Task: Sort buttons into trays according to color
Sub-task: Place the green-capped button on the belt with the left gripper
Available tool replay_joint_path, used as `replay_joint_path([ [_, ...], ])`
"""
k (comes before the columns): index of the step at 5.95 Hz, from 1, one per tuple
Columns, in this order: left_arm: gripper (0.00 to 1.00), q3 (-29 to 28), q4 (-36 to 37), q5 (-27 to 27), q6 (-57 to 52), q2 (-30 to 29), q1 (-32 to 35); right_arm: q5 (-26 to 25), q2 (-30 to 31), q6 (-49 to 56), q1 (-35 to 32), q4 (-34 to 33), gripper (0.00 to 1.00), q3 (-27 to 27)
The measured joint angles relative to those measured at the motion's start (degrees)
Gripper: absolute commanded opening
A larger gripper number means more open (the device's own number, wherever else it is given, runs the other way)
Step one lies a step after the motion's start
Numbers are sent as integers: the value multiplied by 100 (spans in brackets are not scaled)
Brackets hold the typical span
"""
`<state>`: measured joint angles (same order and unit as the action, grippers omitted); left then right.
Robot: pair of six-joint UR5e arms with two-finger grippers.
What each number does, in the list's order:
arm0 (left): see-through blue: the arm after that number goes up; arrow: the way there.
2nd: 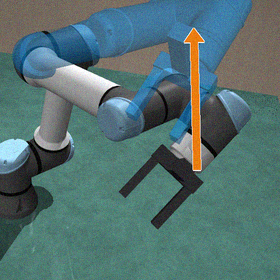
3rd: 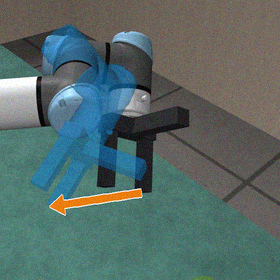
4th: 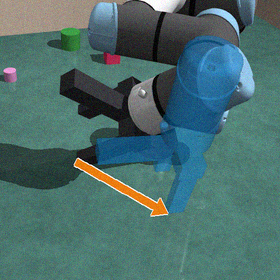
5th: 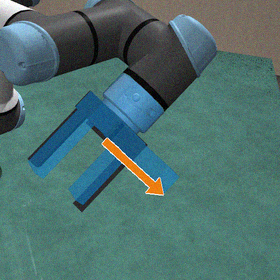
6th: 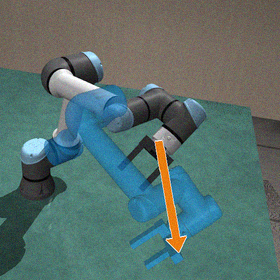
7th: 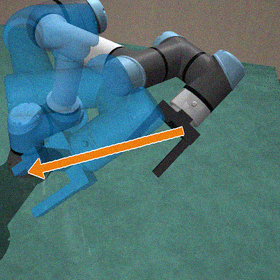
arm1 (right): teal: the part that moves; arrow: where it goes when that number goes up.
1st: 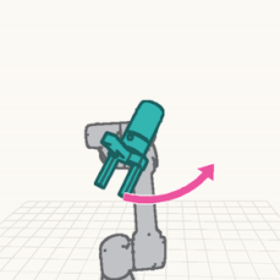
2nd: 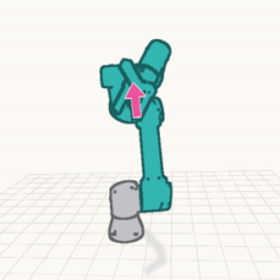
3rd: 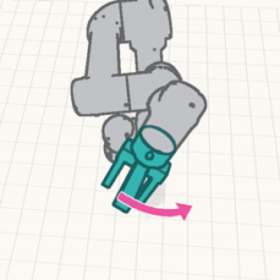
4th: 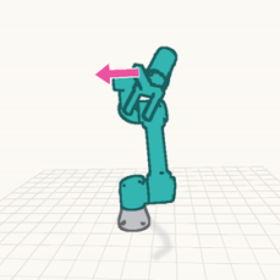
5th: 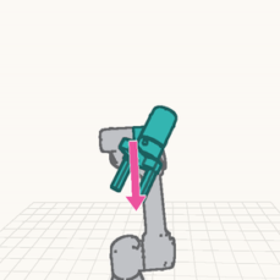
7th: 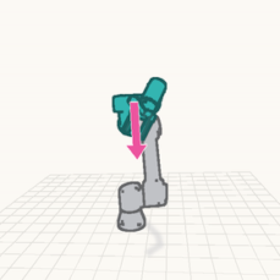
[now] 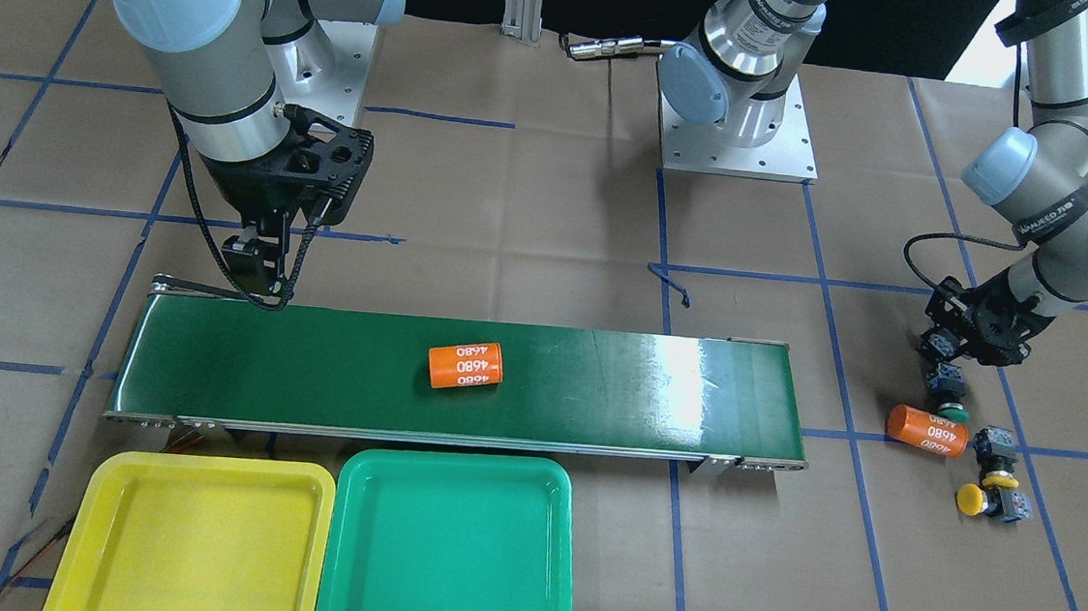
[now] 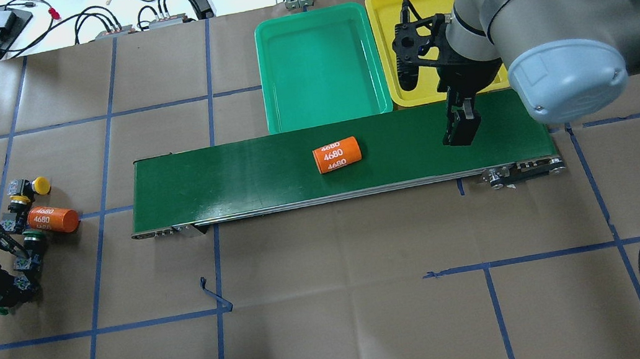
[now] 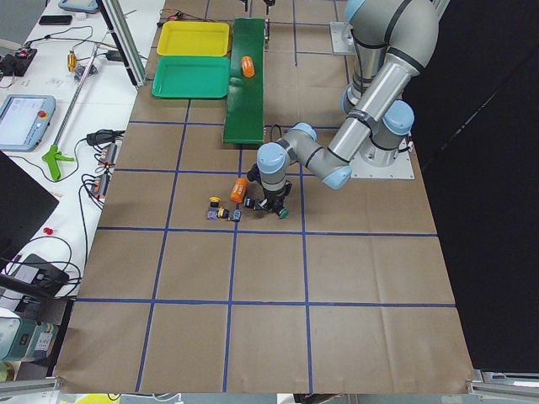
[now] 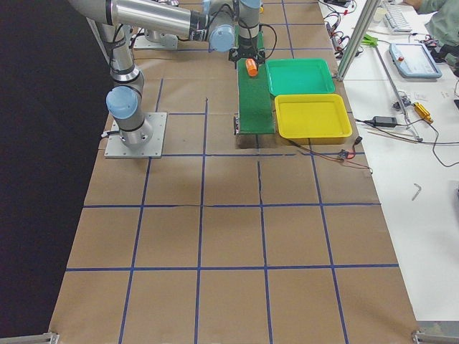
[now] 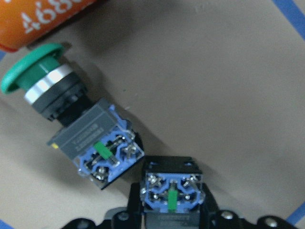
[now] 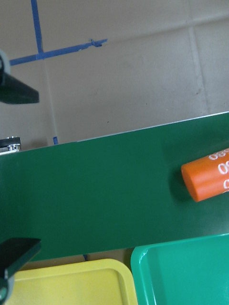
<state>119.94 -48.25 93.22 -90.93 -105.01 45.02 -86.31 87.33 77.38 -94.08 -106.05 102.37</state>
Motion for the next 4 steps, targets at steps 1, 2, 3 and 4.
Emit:
replay_joint_path([
  [1, 2, -22, -236, -3, 160, 351, 190, 37, 100, 184, -18, 248, 100, 0],
  [2, 1, -120, -564, -13, 300, 709, 629, 51, 133, 427, -27, 356, 100, 6],
  [3, 0, -395, -835, -19, 440, 904, 1273, 58, 130, 632, -30, 386, 100, 9],
  [4, 0, -857, -1225, -33, 494, 936, 1963, 59, 134, 733, -31, 391, 100, 18],
])
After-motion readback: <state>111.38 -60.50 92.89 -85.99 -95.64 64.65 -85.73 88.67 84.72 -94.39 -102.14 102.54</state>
